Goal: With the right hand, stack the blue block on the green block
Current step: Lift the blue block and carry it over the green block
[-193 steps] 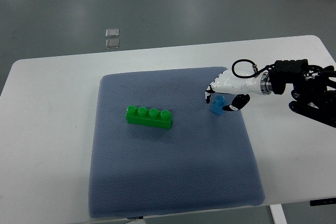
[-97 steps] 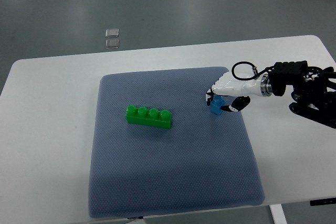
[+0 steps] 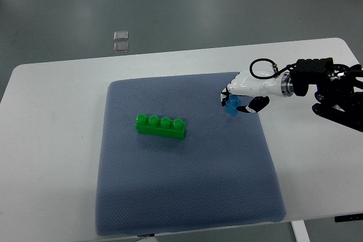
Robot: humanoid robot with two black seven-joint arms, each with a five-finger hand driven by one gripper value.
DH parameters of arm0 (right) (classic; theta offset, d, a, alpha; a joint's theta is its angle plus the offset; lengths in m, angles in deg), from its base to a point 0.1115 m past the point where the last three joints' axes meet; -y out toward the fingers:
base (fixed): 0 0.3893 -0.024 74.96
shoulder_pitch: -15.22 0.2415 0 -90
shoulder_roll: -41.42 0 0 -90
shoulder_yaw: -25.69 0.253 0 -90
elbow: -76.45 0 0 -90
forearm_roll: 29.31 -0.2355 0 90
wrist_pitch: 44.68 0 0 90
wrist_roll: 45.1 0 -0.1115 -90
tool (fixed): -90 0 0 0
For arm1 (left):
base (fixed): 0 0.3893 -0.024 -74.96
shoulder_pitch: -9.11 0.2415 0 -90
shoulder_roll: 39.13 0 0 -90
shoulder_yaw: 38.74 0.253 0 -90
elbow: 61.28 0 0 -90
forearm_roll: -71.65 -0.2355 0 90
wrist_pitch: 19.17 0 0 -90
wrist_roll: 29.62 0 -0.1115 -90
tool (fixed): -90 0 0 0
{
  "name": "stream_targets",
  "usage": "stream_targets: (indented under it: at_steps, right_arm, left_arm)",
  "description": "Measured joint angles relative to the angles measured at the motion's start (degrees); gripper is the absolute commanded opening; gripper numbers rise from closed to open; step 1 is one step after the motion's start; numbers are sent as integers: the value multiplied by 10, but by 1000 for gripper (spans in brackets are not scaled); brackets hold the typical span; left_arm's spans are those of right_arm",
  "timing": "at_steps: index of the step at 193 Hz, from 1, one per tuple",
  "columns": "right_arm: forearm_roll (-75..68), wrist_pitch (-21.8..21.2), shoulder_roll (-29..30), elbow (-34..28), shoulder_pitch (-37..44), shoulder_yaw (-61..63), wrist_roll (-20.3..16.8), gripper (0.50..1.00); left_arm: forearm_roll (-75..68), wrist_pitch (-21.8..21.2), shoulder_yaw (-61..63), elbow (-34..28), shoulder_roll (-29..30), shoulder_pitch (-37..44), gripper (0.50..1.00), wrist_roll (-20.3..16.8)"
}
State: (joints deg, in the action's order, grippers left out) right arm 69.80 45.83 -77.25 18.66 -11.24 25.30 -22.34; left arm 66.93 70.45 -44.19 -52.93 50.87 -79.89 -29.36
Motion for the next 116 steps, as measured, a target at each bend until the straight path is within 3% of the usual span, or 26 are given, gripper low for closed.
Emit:
stream_targets:
  at_steps: [63, 116]
  right_arm:
    - [-5, -2, 40, -56, 80, 1, 7, 590]
    - [-7, -4, 105, -52, 94, -4, 14, 590]
  left_arm:
    - [0, 0, 0, 0, 0, 0, 1000, 0]
    - [0, 0, 0, 0, 0, 0, 1000, 0]
